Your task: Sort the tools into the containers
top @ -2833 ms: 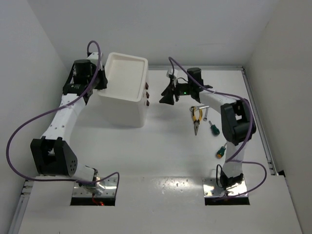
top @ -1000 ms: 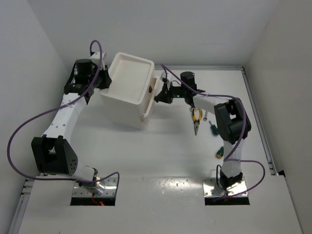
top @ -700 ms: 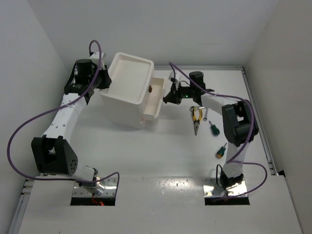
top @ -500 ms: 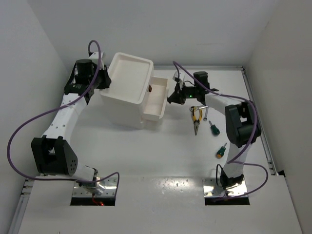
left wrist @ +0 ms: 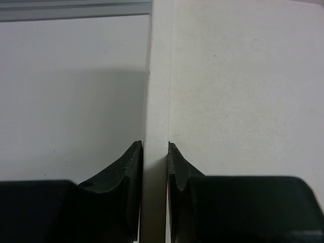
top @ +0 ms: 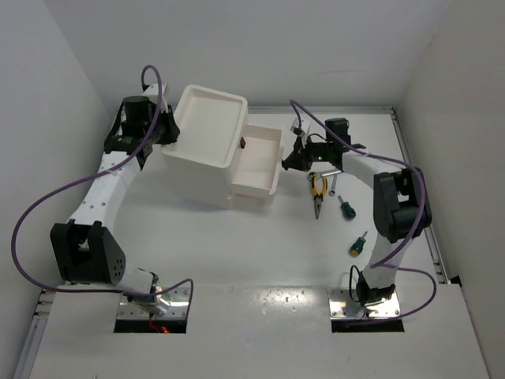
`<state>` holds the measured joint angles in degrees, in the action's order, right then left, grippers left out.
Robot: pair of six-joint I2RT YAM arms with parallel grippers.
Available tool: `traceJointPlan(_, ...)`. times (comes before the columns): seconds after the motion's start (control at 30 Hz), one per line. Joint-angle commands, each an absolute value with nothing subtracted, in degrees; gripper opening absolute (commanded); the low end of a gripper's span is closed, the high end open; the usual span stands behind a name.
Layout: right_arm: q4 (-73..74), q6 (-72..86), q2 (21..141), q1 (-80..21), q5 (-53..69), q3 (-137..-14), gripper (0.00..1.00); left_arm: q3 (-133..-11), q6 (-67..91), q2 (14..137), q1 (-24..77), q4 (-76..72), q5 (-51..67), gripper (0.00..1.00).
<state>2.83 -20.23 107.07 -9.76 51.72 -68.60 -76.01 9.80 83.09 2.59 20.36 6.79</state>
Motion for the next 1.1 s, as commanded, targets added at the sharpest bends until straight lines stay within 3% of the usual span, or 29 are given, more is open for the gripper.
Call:
traceJointPlan(0.0, 4.48, -22.76, 103.8, -7.47, 51.94, -67.59, 0.03, -72.95, 15.47, 83.5, 0.44, 30.41, 0.79, 0.0)
traceJointPlan(0.07, 5.0, -22.76, 103.27, -7.47, 51.94, -67.07, 0.1, -72.42, 15.47, 83.5, 0.44, 30.41, 0.79, 0.0)
traceJointPlan(0.1, 5.01, -22.76, 103.27, -7.47, 51.42, -67.06, 0.33, -72.42, 15.47, 83.5, 0.44, 30.41, 0.79, 0.0)
traceJointPlan(0.23, 3.96, -20.57, 100.99, -6.94, 50.8, -66.27, 0.48, -71.89, 15.99, 83.5, 0.44, 29.79, 0.79, 0.0)
traceJointPlan(0.47, 7.1, -15.64, 93.79, -4.57, 44.67, -65.74, 0.49, -71.37, 16.0, 82.97, 0.44, 29.27, 1.32, 0.0)
traceJointPlan(0.77, 44.98, -21.43, 90.44, -1.5, 15.16, -70.85, 0.45, -69.7, 15.29, 81.83, 3.77, 28.74, -2.89, 0.0)
traceJointPlan(0.93, 46.33, -22.59, 85.7, -0.18, 8.54, -64.0, 0.46, -68.65, 14.77, 80.68, 5.89, 28.74, -3.43, 0.0)
traceJointPlan(1.07, 47.01, -20.21, 88.5, 0.35, 4.84, -61.61, 0.47, -68.64, 14.77, 80.68, 6.42, 28.74, -2.91, 0.03)
